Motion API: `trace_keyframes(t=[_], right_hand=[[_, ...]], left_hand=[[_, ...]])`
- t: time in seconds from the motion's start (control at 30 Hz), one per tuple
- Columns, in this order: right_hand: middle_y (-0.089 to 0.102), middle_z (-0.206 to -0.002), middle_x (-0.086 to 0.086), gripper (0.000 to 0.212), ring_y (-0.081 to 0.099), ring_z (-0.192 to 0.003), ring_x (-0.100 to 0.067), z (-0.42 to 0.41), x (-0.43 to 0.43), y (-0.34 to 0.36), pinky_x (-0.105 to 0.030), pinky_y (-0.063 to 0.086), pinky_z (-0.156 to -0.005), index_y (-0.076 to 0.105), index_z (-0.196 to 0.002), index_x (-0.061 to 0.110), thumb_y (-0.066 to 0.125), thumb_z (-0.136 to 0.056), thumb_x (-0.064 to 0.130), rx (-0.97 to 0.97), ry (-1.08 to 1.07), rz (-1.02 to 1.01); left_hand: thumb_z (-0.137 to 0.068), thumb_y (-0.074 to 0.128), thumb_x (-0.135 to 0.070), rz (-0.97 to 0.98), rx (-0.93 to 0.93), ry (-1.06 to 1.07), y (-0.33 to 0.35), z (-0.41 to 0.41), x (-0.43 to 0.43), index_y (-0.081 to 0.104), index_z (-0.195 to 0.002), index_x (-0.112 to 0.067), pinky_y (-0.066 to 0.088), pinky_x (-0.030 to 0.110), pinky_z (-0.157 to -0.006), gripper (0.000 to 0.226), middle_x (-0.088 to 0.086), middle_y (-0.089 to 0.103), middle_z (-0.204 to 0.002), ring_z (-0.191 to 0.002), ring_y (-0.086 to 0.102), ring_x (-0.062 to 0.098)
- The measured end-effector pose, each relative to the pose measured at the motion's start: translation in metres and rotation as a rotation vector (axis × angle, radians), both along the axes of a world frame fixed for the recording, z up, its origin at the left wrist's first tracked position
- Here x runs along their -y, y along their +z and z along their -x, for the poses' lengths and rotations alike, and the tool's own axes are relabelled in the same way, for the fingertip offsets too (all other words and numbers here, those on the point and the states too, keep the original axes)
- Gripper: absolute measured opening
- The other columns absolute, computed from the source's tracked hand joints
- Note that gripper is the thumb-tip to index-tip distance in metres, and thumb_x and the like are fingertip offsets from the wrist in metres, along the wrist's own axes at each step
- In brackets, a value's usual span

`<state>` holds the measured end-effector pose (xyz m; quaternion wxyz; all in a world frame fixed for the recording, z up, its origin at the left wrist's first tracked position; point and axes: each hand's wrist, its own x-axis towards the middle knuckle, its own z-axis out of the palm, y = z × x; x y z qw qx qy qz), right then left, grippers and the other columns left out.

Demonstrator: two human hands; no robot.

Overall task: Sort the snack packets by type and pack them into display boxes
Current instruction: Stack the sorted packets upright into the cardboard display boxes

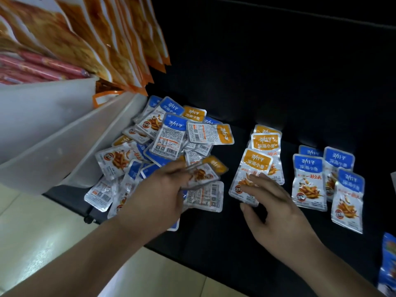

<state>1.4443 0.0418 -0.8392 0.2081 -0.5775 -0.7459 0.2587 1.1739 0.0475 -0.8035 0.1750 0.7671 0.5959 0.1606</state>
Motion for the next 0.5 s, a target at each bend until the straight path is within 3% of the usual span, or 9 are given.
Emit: trace_keyframes(t=[0.13, 0.23, 0.3, 0.37, 0.43, 0.5], right_hand=[[0.053, -0.132, 0.038, 0.037, 0.053, -0.121, 0.016, 0.012, 0.003, 0.023, -0.017, 0.050, -0.097, 0.065, -0.125, 0.045, 0.071, -0.090, 0.036, -0.181, -0.079, 0.154], [0.062, -0.118, 0.037, 0.038, 0.055, -0.101, 0.025, 0.021, -0.002, 0.041, -0.007, 0.044, -0.089, 0.062, -0.121, 0.053, 0.075, -0.090, 0.036, -0.333, -0.185, 0.301], [0.067, -0.118, 0.029, 0.042, 0.060, -0.109, 0.016, 0.027, -0.006, 0.054, -0.011, 0.046, -0.091, 0.062, -0.126, 0.050, 0.076, -0.087, 0.045, -0.468, -0.281, 0.438], [0.072, -0.118, 0.021, 0.056, 0.067, -0.112, 0.001, 0.032, -0.011, 0.064, -0.026, 0.052, -0.098, 0.061, -0.134, 0.041, 0.077, -0.081, 0.052, -0.661, -0.375, 0.559], [0.076, -0.116, 0.010, 0.069, 0.074, -0.106, -0.010, 0.038, -0.016, 0.070, -0.039, 0.057, -0.100, 0.058, -0.141, 0.026, 0.080, -0.079, 0.048, -0.842, -0.472, 0.654], [0.077, -0.116, 0.003, 0.071, 0.076, -0.103, -0.018, 0.040, -0.021, 0.071, -0.042, 0.057, -0.100, 0.055, -0.143, 0.020, 0.083, -0.080, 0.040, -0.951, -0.555, 0.712]], left_hand=[[-0.092, 0.062, 0.000, -0.190, -0.093, 0.093, 0.004, 0.009, -0.004, 0.076, -0.106, -0.012, 0.059, 0.036, -0.060, 0.023, 0.001, 0.071, -0.105, -0.084, 0.069, 0.027], [-0.097, 0.053, -0.006, -0.292, -0.017, 0.213, 0.019, 0.007, -0.004, 0.074, -0.103, -0.012, 0.056, 0.036, -0.055, 0.022, -0.001, 0.071, -0.096, -0.076, 0.068, 0.023], [-0.103, 0.054, -0.009, -0.182, 0.230, 0.356, 0.031, -0.004, -0.002, 0.075, -0.097, -0.018, 0.050, 0.024, -0.055, 0.023, -0.010, 0.069, -0.082, -0.066, 0.063, 0.005], [-0.101, 0.062, -0.014, 0.099, 0.574, 0.479, 0.038, -0.021, 0.001, 0.077, -0.089, -0.022, 0.049, 0.024, -0.051, 0.021, -0.008, 0.070, -0.069, -0.056, 0.061, 0.008], [-0.101, 0.064, -0.016, 0.278, 0.774, 0.501, 0.040, -0.039, 0.008, 0.079, -0.092, -0.026, 0.058, 0.031, -0.064, 0.020, -0.005, 0.077, -0.080, -0.070, 0.072, 0.012], [-0.101, 0.063, -0.014, 0.333, 0.887, 0.531, 0.039, -0.054, 0.013, 0.079, -0.098, -0.026, 0.058, 0.032, -0.077, 0.020, -0.005, 0.080, -0.091, -0.085, 0.076, 0.010]])
